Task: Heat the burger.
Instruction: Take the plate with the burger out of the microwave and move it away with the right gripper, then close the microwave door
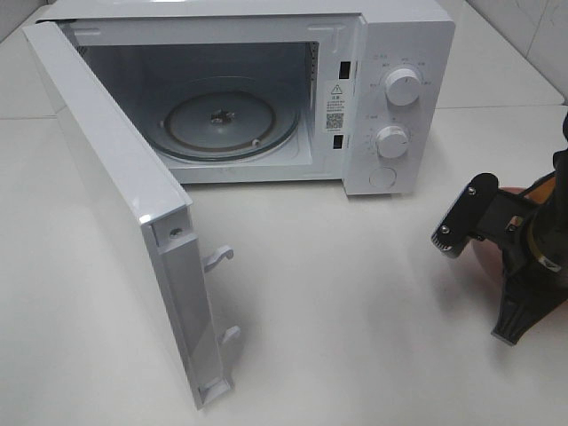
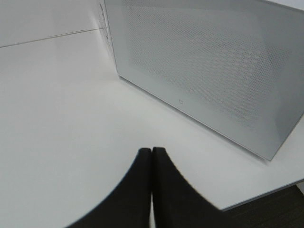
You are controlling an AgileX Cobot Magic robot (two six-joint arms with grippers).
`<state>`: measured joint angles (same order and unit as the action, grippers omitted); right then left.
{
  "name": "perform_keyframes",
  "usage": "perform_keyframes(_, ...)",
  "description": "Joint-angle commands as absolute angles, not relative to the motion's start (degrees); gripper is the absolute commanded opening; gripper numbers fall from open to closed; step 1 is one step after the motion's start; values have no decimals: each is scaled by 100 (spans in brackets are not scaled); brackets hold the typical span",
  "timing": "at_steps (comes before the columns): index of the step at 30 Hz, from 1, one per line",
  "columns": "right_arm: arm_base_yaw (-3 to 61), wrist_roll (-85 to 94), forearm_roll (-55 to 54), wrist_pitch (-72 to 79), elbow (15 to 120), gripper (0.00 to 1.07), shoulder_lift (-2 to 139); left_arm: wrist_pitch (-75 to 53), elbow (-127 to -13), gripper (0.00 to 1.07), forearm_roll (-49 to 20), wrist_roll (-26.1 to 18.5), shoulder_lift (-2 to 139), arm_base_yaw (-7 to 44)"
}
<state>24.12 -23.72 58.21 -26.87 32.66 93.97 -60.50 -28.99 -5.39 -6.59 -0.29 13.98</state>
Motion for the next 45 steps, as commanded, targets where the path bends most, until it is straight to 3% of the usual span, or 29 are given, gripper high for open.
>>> perform_keyframes(1,2384,-2418,6016,-2487,3340,0,9385,-5970,-2893,0,-556,-636,-143,1375)
perform_keyframes(11,2257,-2762,5953,-2487,3340,4,9637,-5970,-2893,0,-556,-636,-143,1375)
perform_keyframes(14,2257,-2762,5821,-2378,3340,11,9637,-5970,-2893,0,-556,-636,-143,1375)
perform_keyframes(16,2257,-2762,5598,-2378,3369,27,9637,-5970,-2893,0,-556,-636,-143,1375)
perform_keyframes(19,2257,-2762,5558,-2355,3369,32,9637,-5970,-2893,0,-556,-636,-143,1375)
perform_keyframes(21,2263,-2756,5122,-2372,3501,50,9637,-5970,-2893,0,-556,-636,-143,1375)
perform_keyframes(30,2275,-2475,4016,-2452,3845,57,9270,-5970,-2893,0,-556,-636,-143,1375)
perform_keyframes(32,2275,-2120,3019,-2681,4102,65,9007,-5970,-2893,0,-556,-636,-143,1375)
perform_keyframes(37,2275,-1725,1879,-3598,4641,76,8846,-5970,-2893,0,-556,-636,-143,1375)
perform_keyframes(45,2000,-1060,665,-5088,5563,77,8846,-5970,-2893,0,-556,-636,-143,1375)
